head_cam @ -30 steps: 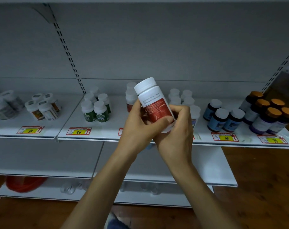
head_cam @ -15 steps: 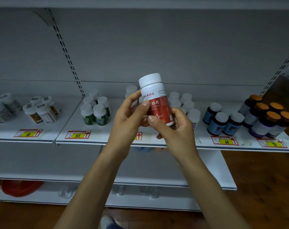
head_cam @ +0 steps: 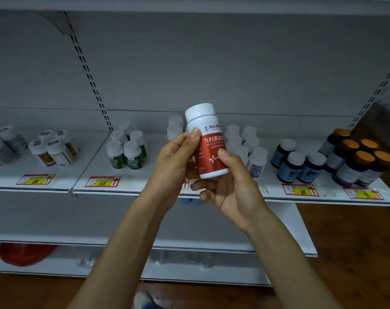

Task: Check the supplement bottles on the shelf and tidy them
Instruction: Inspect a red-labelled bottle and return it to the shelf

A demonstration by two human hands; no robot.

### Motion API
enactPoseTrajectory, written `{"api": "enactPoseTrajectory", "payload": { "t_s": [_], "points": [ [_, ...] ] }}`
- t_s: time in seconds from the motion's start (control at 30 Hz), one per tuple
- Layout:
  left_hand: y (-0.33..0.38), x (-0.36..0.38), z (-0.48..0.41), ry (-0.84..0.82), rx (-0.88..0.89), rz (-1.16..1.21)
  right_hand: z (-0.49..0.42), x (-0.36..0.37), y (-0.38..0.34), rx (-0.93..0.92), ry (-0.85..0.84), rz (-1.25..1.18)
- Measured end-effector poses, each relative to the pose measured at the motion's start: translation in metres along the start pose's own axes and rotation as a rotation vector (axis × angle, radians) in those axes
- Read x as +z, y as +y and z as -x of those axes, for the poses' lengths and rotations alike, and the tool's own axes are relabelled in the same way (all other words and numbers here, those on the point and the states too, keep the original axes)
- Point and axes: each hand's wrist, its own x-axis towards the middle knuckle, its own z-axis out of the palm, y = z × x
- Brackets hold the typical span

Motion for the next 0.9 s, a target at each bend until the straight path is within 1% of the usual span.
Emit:
{"api": "enactPoseTrajectory", "payload": {
  "t_s": [0.07,0.13,0.17,0.27,0.33,0.4,0.53,0.63,0.73,0.9],
  "points": [
    [0.0,-0.002,-0.001,0.075,0.044,-0.036,-0.002,-0.003,0.004,-0.053,0.161,0.26],
    [0.002,-0.004,0.0,0.133,0.082,-0.068,-0.002,-0.007,0.009,-0.22,0.336,0.477],
    [0.003,-0.003,0.0,0.156,0.092,-0.07,-0.002,-0.008,0.01,-0.32,0.365,0.547],
    [0.005,0.002,0.002,0.203,0.127,-0.085,0.0,-0.006,0.015,-0.525,0.318,0.699],
    [0.004,0.005,0.002,0.229,0.146,-0.091,-0.001,-0.005,0.02,-0.619,0.332,0.858],
    [0.003,0.006,0.002,0.251,0.154,-0.092,-0.004,-0.004,0.024,-0.656,0.355,0.926],
    [0.003,0.003,0.003,0.246,0.156,-0.108,-0.006,-0.003,0.027,-0.659,0.391,0.972],
    [0.004,0.003,0.004,0.219,0.156,-0.109,-0.005,-0.001,0.026,-0.684,0.396,0.928],
    [0.006,0.002,0.005,0.189,0.177,-0.131,-0.004,0.001,0.02,-0.665,0.363,0.785],
    [0.012,-0.002,0.004,0.167,0.164,-0.111,-0.005,0.002,0.006,-0.467,0.278,0.489]
  ]
}}
